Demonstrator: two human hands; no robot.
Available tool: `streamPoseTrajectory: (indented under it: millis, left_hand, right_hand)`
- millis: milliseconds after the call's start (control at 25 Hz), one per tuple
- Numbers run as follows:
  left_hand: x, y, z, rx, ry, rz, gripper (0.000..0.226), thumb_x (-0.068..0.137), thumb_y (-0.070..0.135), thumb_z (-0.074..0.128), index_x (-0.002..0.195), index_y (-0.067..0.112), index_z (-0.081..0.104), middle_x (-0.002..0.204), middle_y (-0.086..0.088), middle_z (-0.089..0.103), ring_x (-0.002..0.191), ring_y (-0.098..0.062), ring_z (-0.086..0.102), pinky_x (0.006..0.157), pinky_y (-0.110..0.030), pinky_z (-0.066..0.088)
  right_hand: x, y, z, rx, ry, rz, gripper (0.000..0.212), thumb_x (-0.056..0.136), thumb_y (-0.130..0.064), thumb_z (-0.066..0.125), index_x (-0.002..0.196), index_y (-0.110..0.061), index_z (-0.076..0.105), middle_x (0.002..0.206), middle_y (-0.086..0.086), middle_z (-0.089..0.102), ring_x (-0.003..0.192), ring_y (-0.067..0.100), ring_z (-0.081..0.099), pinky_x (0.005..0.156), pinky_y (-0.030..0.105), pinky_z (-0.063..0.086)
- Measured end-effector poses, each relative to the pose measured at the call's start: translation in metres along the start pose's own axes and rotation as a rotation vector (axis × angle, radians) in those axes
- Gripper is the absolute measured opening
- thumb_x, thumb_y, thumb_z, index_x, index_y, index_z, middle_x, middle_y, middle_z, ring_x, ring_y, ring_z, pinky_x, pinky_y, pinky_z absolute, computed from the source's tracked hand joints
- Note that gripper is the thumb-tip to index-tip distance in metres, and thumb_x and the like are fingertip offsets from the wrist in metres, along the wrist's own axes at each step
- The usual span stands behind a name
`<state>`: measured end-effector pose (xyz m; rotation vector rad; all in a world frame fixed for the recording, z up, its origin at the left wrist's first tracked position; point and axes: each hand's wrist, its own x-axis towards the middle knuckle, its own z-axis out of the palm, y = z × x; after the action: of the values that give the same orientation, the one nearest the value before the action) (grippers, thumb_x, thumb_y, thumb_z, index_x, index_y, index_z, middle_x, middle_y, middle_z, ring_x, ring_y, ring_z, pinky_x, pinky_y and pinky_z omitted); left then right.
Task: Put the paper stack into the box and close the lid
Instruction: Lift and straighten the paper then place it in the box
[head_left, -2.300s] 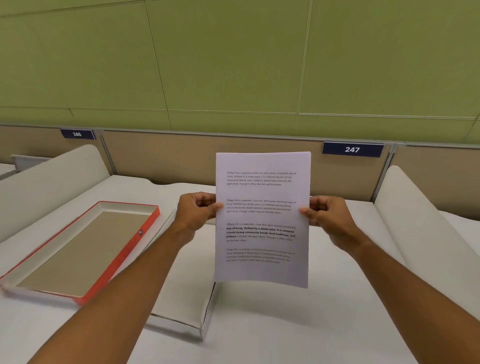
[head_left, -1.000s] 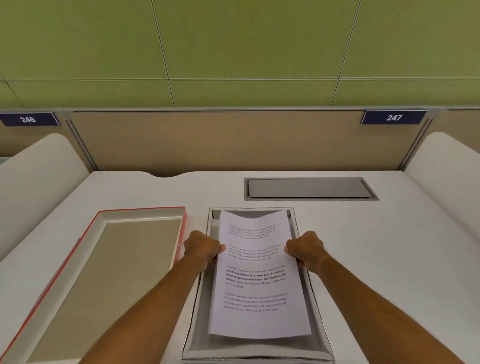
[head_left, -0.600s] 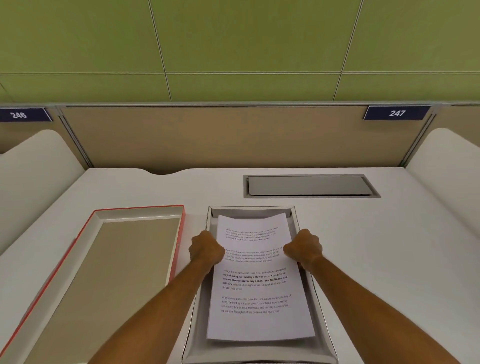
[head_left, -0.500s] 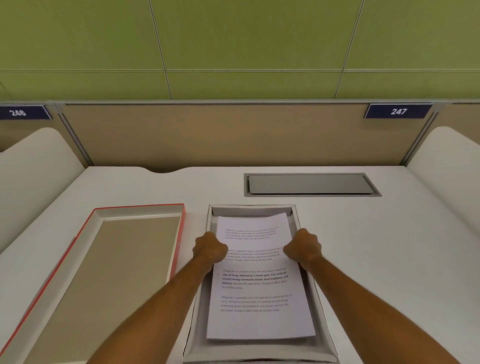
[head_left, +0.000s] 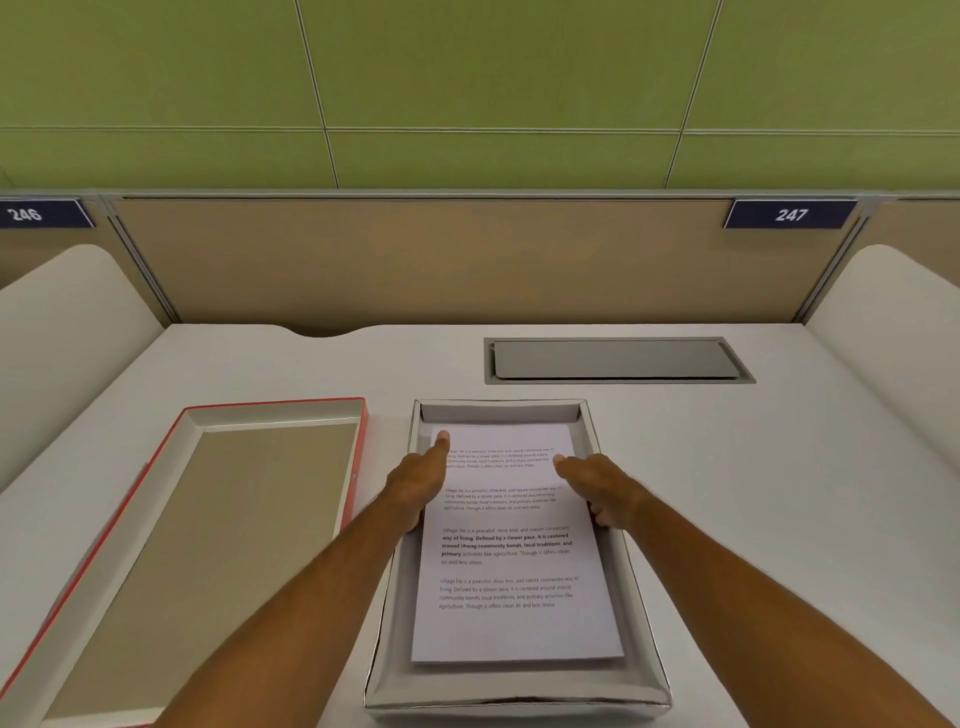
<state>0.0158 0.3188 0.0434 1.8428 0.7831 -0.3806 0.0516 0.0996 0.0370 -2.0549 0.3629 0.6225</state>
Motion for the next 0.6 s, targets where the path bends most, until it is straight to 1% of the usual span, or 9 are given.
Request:
streamPoseTrajectory:
  millis: [40,80,200,320,400,520,600]
  left_hand:
    - [0.000,0.000,0.000,-0.012,-0.005,0.000,0.075,0.093,0.064,0.027,0.142,0.008,0.039,0.142,-0.016,0.050,0.120,-0.037,0.051,0.081,-0.039,0.037]
    - [0.001,-0.001,0.001,-0.028,-0.018,-0.003,0.074,0.093,0.064,0.025,0.141,0.009,0.040,0.142,-0.015,0.051,0.123,-0.037,0.050,0.081,-0.040,0.036]
    - [0.003,-0.001,0.001,-0.056,-0.055,-0.008,0.073,0.093,0.065,0.023,0.138,0.011,0.043,0.139,-0.014,0.054,0.122,-0.035,0.052,0.081,-0.040,0.035]
    - [0.005,-0.002,0.000,-0.052,-0.065,0.001,0.073,0.092,0.066,0.023,0.137,0.013,0.045,0.139,-0.014,0.054,0.122,-0.036,0.052,0.083,-0.041,0.035]
    - [0.004,-0.002,0.000,-0.068,-0.079,-0.007,0.074,0.091,0.068,0.024,0.137,0.014,0.045,0.138,-0.014,0.054,0.112,-0.036,0.054,0.083,-0.042,0.036]
    - [-0.002,0.000,-0.001,-0.106,-0.113,0.003,0.071,0.091,0.068,0.023,0.131,0.015,0.048,0.133,-0.015,0.058,0.091,-0.027,0.053,0.081,-0.041,0.037]
    - [-0.008,0.002,-0.003,-0.163,-0.144,0.004,0.067,0.091,0.067,0.021,0.127,0.018,0.049,0.126,-0.014,0.060,0.085,-0.024,0.057,0.084,-0.043,0.037]
  right_hand:
    - [0.000,0.000,0.001,0.006,-0.004,0.003,0.058,0.096,-0.044,0.046,0.136,-0.002,0.047,0.135,0.018,0.055,0.116,0.034,0.054,0.085,0.039,0.041]
    - [-0.001,0.000,0.002,0.004,-0.009,0.005,0.058,0.097,-0.045,0.044,0.136,-0.002,0.047,0.135,0.017,0.056,0.115,0.034,0.054,0.086,0.040,0.042]
    - [-0.002,-0.001,0.004,0.029,-0.018,0.016,0.053,0.098,-0.043,0.039,0.131,-0.002,0.048,0.130,0.017,0.059,0.114,0.035,0.057,0.085,0.042,0.045]
    - [-0.002,0.000,0.003,0.056,-0.028,0.036,0.046,0.098,-0.036,0.037,0.124,-0.001,0.051,0.122,0.019,0.064,0.110,0.035,0.061,0.091,0.044,0.050]
    - [-0.005,0.000,0.003,0.061,-0.032,0.042,0.045,0.097,-0.034,0.036,0.123,-0.001,0.052,0.121,0.019,0.065,0.109,0.036,0.063,0.088,0.041,0.051]
    - [-0.010,-0.003,0.003,0.085,-0.058,0.033,0.047,0.100,-0.042,0.033,0.122,-0.004,0.052,0.119,0.016,0.066,0.107,0.033,0.063,0.087,0.043,0.050]
    - [-0.020,-0.006,-0.001,0.129,-0.123,0.028,0.046,0.101,-0.049,0.029,0.117,-0.012,0.051,0.107,0.010,0.067,0.098,0.029,0.062,0.086,0.041,0.046]
